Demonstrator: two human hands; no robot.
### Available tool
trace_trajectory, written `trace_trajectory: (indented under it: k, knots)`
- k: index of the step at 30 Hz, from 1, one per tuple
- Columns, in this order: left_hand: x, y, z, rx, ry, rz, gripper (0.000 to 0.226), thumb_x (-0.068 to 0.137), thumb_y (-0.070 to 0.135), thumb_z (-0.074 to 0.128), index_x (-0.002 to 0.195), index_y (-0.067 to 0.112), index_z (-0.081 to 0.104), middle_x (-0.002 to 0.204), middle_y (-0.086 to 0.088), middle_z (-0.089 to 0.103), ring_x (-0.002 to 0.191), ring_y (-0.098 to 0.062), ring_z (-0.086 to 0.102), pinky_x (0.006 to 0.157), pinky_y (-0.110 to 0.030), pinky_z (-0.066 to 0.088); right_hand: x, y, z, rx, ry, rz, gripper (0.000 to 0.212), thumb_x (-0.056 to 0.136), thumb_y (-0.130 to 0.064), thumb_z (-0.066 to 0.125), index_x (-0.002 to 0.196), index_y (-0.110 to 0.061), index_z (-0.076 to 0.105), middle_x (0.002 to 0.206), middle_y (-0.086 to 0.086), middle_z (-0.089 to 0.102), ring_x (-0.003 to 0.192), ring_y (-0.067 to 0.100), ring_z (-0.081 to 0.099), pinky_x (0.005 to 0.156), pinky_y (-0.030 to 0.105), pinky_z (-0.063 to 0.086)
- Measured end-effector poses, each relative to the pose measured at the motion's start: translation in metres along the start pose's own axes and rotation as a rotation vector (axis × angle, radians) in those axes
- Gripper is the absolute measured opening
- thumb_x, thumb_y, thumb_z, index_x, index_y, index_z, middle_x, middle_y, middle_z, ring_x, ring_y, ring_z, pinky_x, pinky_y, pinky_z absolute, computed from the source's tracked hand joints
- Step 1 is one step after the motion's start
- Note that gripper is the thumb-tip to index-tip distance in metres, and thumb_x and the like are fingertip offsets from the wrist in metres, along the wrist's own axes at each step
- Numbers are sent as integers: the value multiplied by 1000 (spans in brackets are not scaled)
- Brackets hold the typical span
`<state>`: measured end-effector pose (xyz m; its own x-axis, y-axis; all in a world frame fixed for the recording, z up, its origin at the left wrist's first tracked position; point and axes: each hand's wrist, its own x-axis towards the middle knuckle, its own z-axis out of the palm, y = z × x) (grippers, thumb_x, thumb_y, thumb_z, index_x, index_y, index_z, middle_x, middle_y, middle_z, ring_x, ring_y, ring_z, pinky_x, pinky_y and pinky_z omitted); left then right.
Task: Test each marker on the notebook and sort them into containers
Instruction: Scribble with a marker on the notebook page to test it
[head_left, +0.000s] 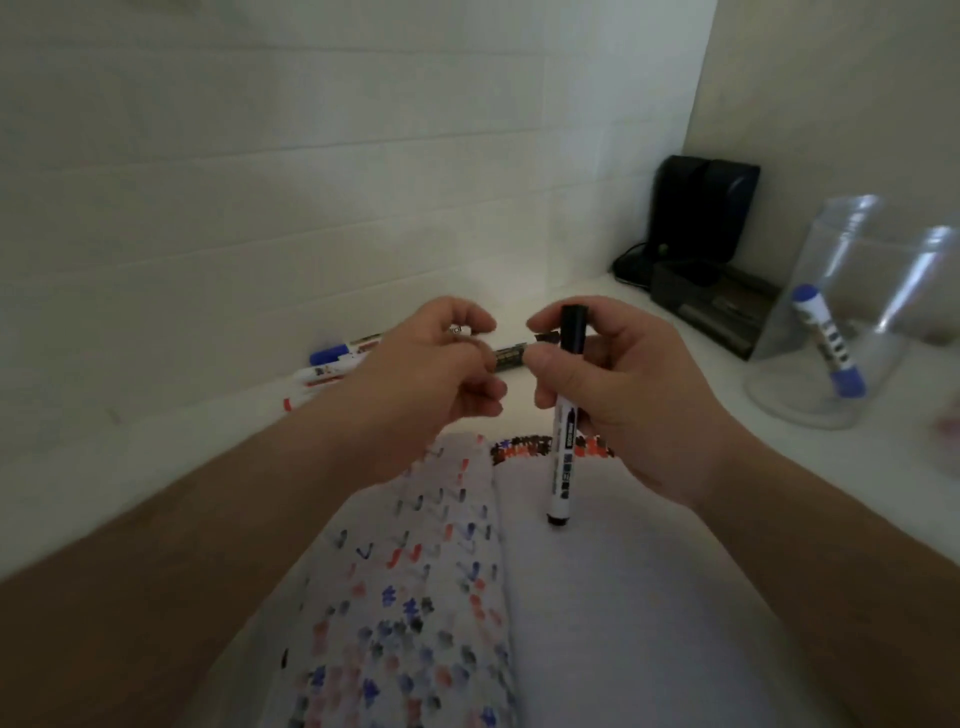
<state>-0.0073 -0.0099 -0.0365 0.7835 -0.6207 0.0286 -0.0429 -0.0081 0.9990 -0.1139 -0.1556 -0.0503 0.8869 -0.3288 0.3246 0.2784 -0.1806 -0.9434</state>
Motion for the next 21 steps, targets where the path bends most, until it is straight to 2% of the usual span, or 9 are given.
trace_trajectory:
  k: [3, 6, 8, 10, 11, 13, 15, 18, 21]
  knots:
    - [4, -9, 6, -44, -82, -64, 46, 80, -17, 39, 111, 12, 58, 89, -18, 57, 63, -23, 61, 55, -36, 50, 3, 8, -6, -308, -66, -45, 22, 87, -44, 70, 108, -40, 74, 65, -7, 64, 55, 3, 55, 53, 18, 45]
    - [7, -10, 9, 4, -132, -33, 17, 90, 12, 65, 104, 10, 56, 75, -17, 58, 55, -21, 54, 50, -33, 43, 6, 19, -12, -635, -137, -108, 34, 95, -42, 69, 127, -53, 66, 72, -10, 67, 59, 4, 56, 60, 20, 47]
    - [6, -15, 5, 192, -175, 36, 40, 91, 48, 65, 105, 11, 61, 82, -20, 65, 62, -23, 57, 58, -40, 49, 6, 20, -13, -697, -170, -103, 50, 91, -44, 74, 134, -60, 53, 81, -4, 71, 66, 8, 63, 65, 26, 53]
    - [3, -17, 5, 331, -219, 90, 42, 86, 56, 63, 102, 17, 67, 91, -18, 71, 73, -31, 64, 72, -50, 55, 5, 20, -10, -682, -190, -74, 69, 86, -41, 80, 140, -57, 42, 82, -1, 73, 63, 7, 66, 62, 24, 53]
    - [2, -18, 4, 357, -251, 107, 35, 90, 51, 63, 99, 18, 68, 90, -16, 73, 76, -32, 66, 74, -49, 56, 3, 18, -8, -665, -199, -48, 67, 85, -40, 82, 137, -52, 42, 80, 0, 73, 58, 7, 65, 58, 24, 52]
    - [6, -20, -1, 402, -272, 143, 25, 96, 40, 62, 91, 16, 66, 78, -10, 71, 66, -23, 61, 62, -37, 52, 3, 11, -6, -560, -217, 43, 48, 87, -38, 80, 120, -38, 45, 80, 5, 74, 53, 14, 65, 54, 30, 54]
    - [10, -19, -7, 394, -241, 153, 28, 94, 40, 61, 88, 13, 63, 71, -9, 68, 61, -17, 57, 57, -28, 48, 5, 3, -16, -302, -260, 168, 27, 96, -38, 67, 112, -23, 52, 90, 9, 77, 58, 24, 66, 56, 33, 55]
    - [13, -28, -14, 168, -150, 99, 40, 83, 48, 62, 88, 8, 64, 74, -12, 66, 60, -18, 54, 56, -29, 47, 10, 0, -39, 218, -414, 422, 38, 104, -43, 46, 113, -14, 69, 122, 19, 72, 70, 25, 62, 66, 34, 48]
    - [13, -37, -9, 26, -135, 116, 44, 82, 53, 63, 87, 10, 64, 73, -10, 64, 61, -20, 54, 60, -35, 47, 13, 13, -47, 599, -527, 512, 46, 101, -38, 38, 122, -14, 72, 130, 21, 68, 82, 29, 63, 77, 35, 43]
